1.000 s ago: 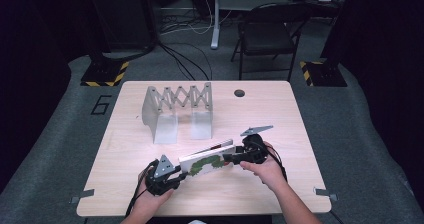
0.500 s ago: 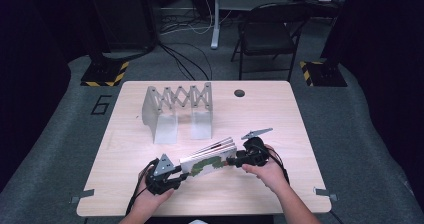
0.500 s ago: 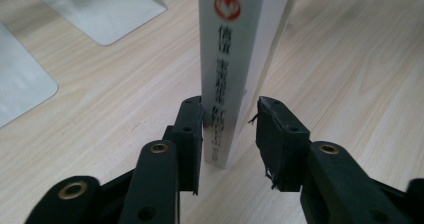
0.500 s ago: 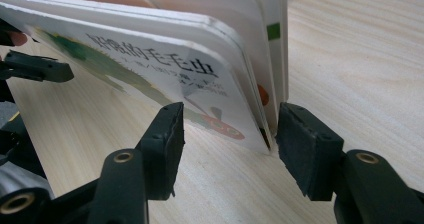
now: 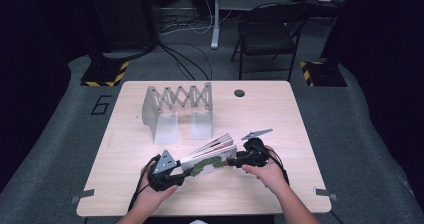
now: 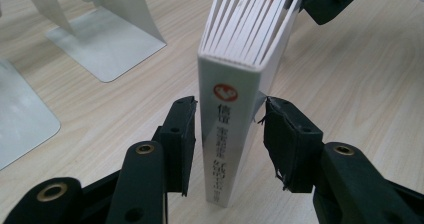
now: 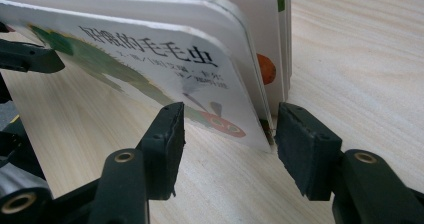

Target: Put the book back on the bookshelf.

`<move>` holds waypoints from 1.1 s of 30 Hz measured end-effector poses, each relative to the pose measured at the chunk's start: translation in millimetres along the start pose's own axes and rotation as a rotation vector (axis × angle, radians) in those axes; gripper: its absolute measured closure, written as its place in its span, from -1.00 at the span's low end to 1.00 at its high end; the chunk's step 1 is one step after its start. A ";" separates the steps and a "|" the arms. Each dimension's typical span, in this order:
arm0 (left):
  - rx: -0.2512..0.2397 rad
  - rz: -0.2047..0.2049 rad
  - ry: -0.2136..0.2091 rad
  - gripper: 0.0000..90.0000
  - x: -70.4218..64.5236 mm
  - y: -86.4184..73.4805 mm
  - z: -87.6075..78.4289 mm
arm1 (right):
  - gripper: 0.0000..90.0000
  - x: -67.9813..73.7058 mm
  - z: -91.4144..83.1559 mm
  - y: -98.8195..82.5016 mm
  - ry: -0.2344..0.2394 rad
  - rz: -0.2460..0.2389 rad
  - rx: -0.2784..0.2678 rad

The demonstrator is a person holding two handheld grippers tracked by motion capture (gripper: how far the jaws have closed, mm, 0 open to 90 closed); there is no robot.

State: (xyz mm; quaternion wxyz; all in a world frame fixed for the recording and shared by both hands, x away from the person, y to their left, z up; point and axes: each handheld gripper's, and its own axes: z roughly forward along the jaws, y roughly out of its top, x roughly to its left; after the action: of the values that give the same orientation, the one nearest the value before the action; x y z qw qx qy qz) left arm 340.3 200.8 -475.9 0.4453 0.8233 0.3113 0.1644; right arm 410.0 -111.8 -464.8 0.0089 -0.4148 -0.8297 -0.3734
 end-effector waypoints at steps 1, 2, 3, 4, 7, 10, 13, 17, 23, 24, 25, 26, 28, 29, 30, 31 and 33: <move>0.000 0.006 -0.003 0.25 -0.1 1.3 0.7 | 0.00 -1.0 0.2 -0.2 -0.001 -0.010 -0.007; -0.001 0.009 -0.007 0.25 -0.5 2.5 1.5 | 0.01 -0.5 -0.4 -0.6 0.001 0.002 0.000; -0.006 0.010 -0.007 0.25 -0.7 3.7 2.6 | 0.01 -1.4 0.0 -0.9 0.000 -0.006 -0.011; -0.008 0.007 -0.012 0.25 -1.0 4.7 3.7 | 0.01 -1.2 -0.9 -1.4 -0.003 0.005 -0.003; -0.003 0.014 -0.022 0.25 -0.6 6.9 7.5 | 0.02 -1.0 -2.1 -2.6 0.000 0.017 -0.004; -0.002 0.003 -0.032 0.25 0.1 8.4 10.3 | 0.03 -1.5 -3.5 -4.1 -0.002 0.018 -0.007; 0.004 0.004 -0.046 0.25 1.9 10.0 11.8 | 0.04 -2.7 -4.4 -5.0 -0.006 0.026 -0.023; -0.004 0.009 -0.052 0.25 2.4 11.1 14.4 | 0.05 -3.7 -4.5 -5.6 -0.002 0.038 -0.029; -0.008 0.007 -0.069 0.25 3.5 12.8 17.6 | 0.07 -3.1 -4.2 -6.0 -0.007 0.046 -0.037; -0.008 0.012 -0.070 0.25 3.7 12.9 18.5 | 0.07 -3.6 -4.4 -6.2 -0.008 0.044 -0.040; -0.012 0.007 -0.072 0.25 3.3 13.1 19.6 | 0.07 -3.8 -4.8 -6.4 -0.007 0.045 -0.041; -0.012 0.006 -0.076 0.25 3.2 13.2 20.5 | 0.07 -3.8 -5.3 -6.7 -0.008 0.051 -0.044; -0.009 0.013 -0.081 0.25 3.8 13.8 21.8 | 0.08 -5.0 -6.4 -7.4 -0.009 0.050 -0.048; -0.005 0.022 -0.083 0.25 4.2 14.2 22.4 | 0.08 -5.4 -6.9 -7.7 -0.010 0.052 -0.049; -0.011 0.009 -0.087 0.24 3.3 14.4 23.9 | 0.08 -5.9 -6.8 -8.2 -0.009 0.052 -0.057; -0.010 0.008 -0.090 0.24 3.0 14.7 24.7 | 0.08 -5.4 -7.9 -8.8 -0.008 0.067 -0.049; -0.014 0.018 -0.082 0.24 3.3 15.0 26.7 | 0.08 -6.0 -8.5 -9.7 -0.012 0.069 -0.053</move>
State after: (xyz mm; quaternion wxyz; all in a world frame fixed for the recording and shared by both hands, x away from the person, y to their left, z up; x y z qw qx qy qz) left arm 362.9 180.0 -478.1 0.4621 0.8289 0.2841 0.1369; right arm 404.6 -124.9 -466.5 0.0058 -0.4456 -0.8047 -0.3923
